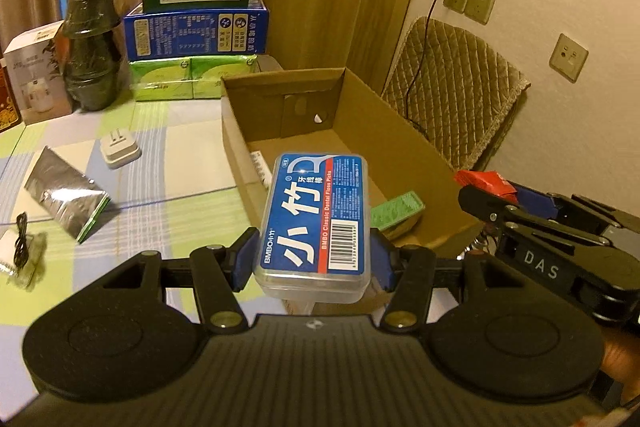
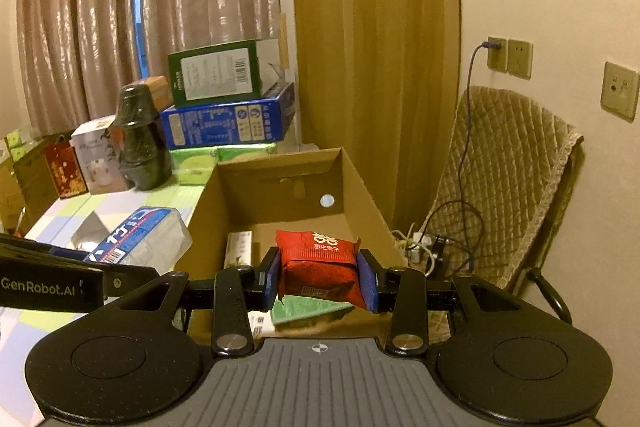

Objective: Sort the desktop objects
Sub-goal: 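Carry the blue box in the left tool while the right tool carries the red packet to the cardboard box, then open the left tool over the cardboard box while the right tool releases the red packet inside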

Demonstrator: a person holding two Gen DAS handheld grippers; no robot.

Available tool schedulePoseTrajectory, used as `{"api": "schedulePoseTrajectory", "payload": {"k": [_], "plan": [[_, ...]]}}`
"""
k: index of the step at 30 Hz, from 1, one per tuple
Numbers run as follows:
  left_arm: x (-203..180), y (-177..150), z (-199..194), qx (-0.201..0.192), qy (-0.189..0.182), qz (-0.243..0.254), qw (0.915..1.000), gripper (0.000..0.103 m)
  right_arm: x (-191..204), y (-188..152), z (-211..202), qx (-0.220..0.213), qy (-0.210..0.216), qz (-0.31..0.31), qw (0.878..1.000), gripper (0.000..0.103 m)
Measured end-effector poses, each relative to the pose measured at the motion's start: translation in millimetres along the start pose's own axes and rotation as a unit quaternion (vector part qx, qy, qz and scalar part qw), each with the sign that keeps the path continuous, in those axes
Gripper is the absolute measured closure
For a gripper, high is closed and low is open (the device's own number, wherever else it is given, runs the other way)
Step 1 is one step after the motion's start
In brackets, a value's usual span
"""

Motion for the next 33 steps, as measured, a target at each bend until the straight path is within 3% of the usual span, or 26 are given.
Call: {"api": "schedulePoseTrajectory", "payload": {"k": [18, 26, 33], "plan": [[-17.2, 16.8, 50.6, 0.025, -0.009, -0.002, 0.9997, 0.051, -19.4, 7.6, 40.7, 0.018, -0.002, 0.002, 1.000, 0.066], [-15.0, 24.4, 70.4, 0.015, -0.012, -0.003, 0.9998, 0.050, -24.2, 6.2, 50.9, 0.027, -0.006, 0.012, 1.000, 0.066], [4.9, 25.1, 62.4, 0.009, -0.008, -0.026, 0.9996, 0.050, -16.8, 4.4, 54.8, 0.032, 0.002, 0.012, 0.999, 0.065]]}}
Point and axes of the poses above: each gripper's, at about its wrist camera, not at the fingertips, and z roughly the way its jaws point, x to its left, y to its top, the point moved 3 cm from there along z, roughly the way its jaws point, and after that the axes turned 9 degrees about -x, right-handed, at the moved point
